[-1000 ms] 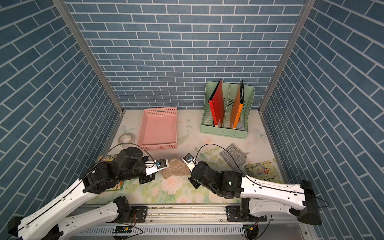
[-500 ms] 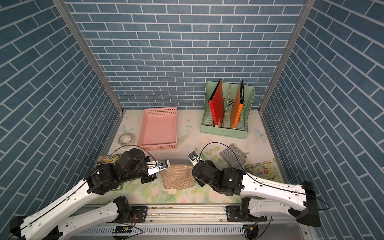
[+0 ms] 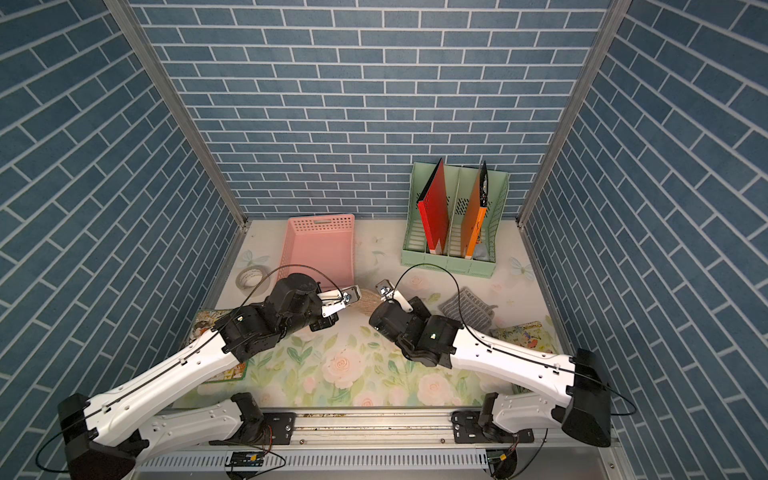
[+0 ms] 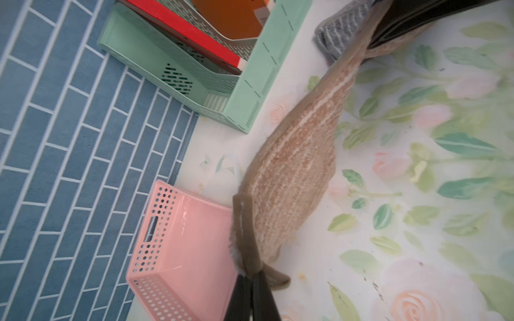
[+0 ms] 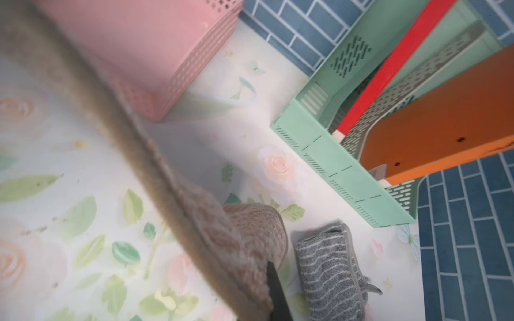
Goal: Fold the square dishcloth
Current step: Flatten out the cleaning item at the center of the board, then fold the cleaning item at the center of the board.
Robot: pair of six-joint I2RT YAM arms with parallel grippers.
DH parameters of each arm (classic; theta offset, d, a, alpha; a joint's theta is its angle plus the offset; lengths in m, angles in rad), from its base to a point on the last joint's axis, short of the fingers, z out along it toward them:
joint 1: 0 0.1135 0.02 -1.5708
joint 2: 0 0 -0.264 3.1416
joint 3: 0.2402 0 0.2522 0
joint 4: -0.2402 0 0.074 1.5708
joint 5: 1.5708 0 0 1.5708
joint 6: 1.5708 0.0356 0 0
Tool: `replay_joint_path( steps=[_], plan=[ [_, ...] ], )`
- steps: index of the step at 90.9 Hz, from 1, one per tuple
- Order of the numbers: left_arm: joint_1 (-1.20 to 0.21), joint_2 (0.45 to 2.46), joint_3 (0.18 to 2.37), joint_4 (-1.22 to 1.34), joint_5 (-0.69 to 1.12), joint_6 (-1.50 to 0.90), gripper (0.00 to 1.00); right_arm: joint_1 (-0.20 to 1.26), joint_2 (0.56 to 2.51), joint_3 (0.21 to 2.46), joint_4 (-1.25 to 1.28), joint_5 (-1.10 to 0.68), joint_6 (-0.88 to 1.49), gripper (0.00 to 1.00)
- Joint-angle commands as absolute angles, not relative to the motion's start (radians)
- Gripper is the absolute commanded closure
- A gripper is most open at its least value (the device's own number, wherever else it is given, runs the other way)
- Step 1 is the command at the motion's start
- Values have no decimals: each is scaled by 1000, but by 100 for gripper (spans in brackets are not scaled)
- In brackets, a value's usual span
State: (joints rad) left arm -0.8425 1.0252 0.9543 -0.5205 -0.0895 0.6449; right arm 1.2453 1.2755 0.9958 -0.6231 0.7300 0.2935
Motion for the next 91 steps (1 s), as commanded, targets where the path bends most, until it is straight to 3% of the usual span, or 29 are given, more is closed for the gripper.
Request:
replay_joint_path(
  steps=[1,20,36,68,91],
  plan=[
    [-841,1006,827,-742,69,672,100,1393,1344,936,-753,683,405,100],
    [-839,968,618,-782,52,682,100,1439,1534,948,-741,264,459,100],
    [-839,929,629,-854,128,692,100,1448,1513,824,-613,30,518,100],
    [-801,934,596,-733,86,716,100,1271,1500,870,-539,-9,406,100],
    [-592,1096,746,-712,211,811,100,1150,1537,931,-563,7,320,100]
  ],
)
